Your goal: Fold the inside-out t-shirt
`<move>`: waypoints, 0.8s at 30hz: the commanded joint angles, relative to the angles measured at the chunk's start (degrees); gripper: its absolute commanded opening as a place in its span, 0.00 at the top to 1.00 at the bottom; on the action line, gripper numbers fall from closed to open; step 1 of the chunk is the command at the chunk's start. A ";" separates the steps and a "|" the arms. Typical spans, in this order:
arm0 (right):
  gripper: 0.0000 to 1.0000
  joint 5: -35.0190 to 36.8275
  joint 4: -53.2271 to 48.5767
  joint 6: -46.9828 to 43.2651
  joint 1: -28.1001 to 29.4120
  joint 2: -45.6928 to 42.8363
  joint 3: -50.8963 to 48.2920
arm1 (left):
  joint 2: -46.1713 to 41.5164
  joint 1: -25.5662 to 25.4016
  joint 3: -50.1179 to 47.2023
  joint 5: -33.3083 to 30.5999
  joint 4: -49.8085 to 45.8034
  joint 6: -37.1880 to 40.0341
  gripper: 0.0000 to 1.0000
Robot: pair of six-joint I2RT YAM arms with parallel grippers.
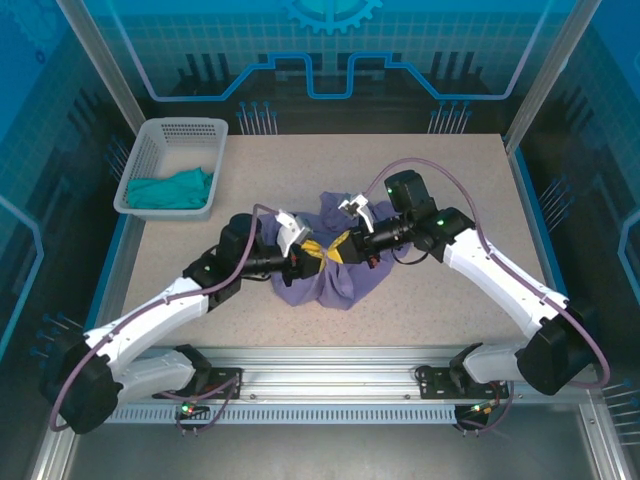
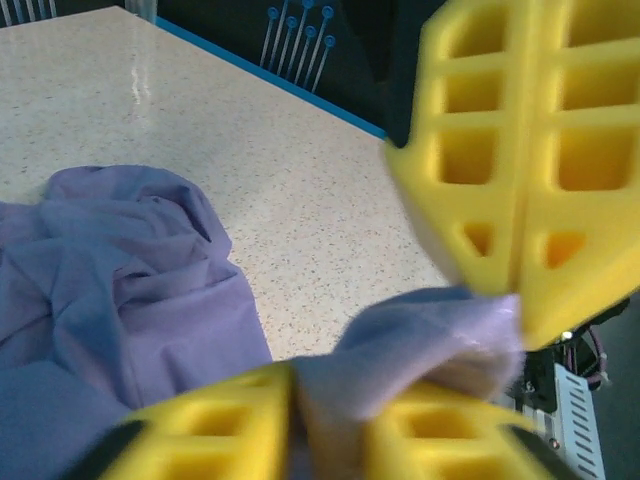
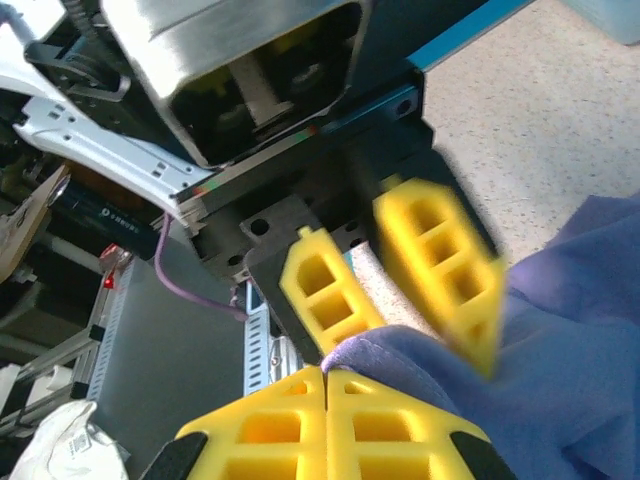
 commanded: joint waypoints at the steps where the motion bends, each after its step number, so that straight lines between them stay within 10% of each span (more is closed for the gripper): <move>1: 0.91 3.64 1.97 7.28 -4.38 0.52 -0.94 | 0.93 -0.23 2.21 2.83 2.84 -2.03 1.00; 10: 0.62 28.11 10.59 4.07 -1.86 -13.34 -16.88 | -2.31 1.52 -2.96 2.49 8.11 -6.31 1.00; 24: 0.46 30.57 21.38 0.55 4.18 -11.33 -23.70 | -2.81 1.68 -2.96 2.30 6.81 -6.40 1.00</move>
